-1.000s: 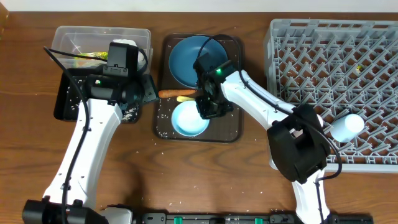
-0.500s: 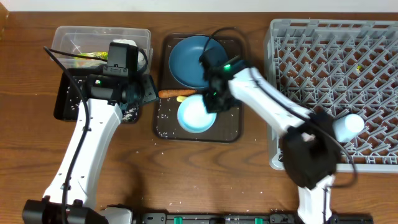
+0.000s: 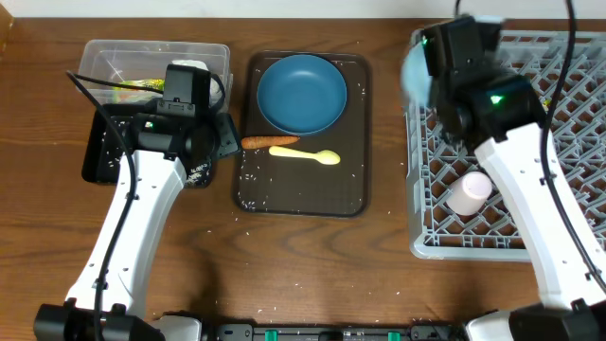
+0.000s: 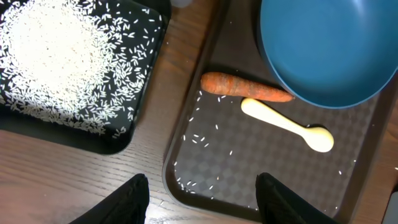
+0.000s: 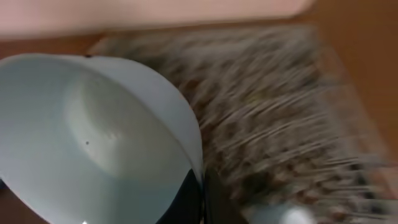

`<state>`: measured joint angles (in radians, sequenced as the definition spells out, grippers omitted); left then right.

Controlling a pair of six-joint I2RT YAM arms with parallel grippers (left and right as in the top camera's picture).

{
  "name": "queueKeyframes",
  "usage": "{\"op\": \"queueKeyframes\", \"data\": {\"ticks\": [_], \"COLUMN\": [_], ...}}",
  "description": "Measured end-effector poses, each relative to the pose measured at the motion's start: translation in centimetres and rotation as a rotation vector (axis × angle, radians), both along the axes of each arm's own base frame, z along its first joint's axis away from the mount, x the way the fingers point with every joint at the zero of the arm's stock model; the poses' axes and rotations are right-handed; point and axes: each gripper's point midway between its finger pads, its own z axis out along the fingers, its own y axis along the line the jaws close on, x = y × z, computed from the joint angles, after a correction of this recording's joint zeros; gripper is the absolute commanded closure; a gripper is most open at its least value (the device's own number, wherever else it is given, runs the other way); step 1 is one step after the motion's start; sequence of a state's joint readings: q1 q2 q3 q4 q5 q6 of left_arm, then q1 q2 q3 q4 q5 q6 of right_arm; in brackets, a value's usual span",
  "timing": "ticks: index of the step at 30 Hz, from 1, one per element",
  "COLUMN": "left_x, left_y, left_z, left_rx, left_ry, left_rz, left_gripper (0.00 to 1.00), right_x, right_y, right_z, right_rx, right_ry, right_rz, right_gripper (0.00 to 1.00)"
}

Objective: Sort waste into correct bins and load items into the dishwasher rack
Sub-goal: 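Carry the bowl right and place it in the dish rack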

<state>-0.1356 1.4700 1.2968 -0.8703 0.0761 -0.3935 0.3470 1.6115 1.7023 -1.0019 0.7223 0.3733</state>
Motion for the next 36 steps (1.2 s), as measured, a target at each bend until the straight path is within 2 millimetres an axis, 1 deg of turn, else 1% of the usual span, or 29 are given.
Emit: {"op": "queueKeyframes", "data": {"ticks": [1, 4, 6, 7, 10, 13, 17, 20, 23, 27, 31, 36], "left_x": [0.1, 0.2, 0.2, 0.2, 0.2, 0.2, 0.5, 0.6, 0.6, 0.6, 0.7, 0.7], "left_y": [0.0, 0.0, 0.0, 0.0, 0.0, 0.0, -0.1, -0.1, -0.1, -0.1, -0.1, -0.1], "left_z": [0.0, 0.1, 0.1, 0.1, 0.0, -0.2, -0.2, -0.2, -0.2, -0.2, -0.2, -0.2], "left_rx": [0.000, -0.001, -0.001, -0.001, -0.001, 0.000, -0.001, -0.002, -0.002, -0.002, -0.002, -0.002], "left_ry": [-0.003, -0.007, -0.007, -0.008, -0.005, 0.000, -0.008, -0.012, -0.013, -0.013, -0.013, -0.013], "left_rz": [0.000, 0.001, 0.000, 0.000, 0.000, 0.000, 0.000, 0.000, 0.000, 0.000, 0.000, 0.000], "left_gripper": [0.42, 0.42, 0.42, 0.42, 0.42, 0.42, 0.42, 0.42, 0.42, 0.42, 0.42, 0.42], "right_x": [0.7, 2.0, 2.6, 2.9, 3.5, 4.1, 4.7, 5.1, 5.5, 5.8, 6.0, 6.2], "right_y": [-1.5, -4.2, -5.8, -6.7, -9.0, -11.4, -13.6, -14.4, -14.4, -14.3, -14.0, -13.3], "right_z": [0.9, 2.5, 3.0, 2.9, 1.7, -0.6, -4.0, -6.0, -7.7, -9.3, -11.1, -12.2], "right_rx": [-0.060, -0.190, -0.271, -0.314, -0.420, -0.497, -0.557, -0.587, -0.605, -0.612, -0.577, -0.525], "right_ry": [-0.052, -0.135, -0.152, -0.143, -0.079, 0.018, 0.134, 0.195, 0.236, 0.275, 0.327, 0.352], "right_rz": [-0.066, -0.187, -0.252, -0.281, -0.345, -0.390, -0.416, -0.420, -0.413, -0.395, -0.345, -0.296], "right_gripper": [0.99, 0.99, 0.99, 0.99, 0.99, 0.99, 0.99, 0.99, 0.99, 0.99, 0.99, 0.99]}}
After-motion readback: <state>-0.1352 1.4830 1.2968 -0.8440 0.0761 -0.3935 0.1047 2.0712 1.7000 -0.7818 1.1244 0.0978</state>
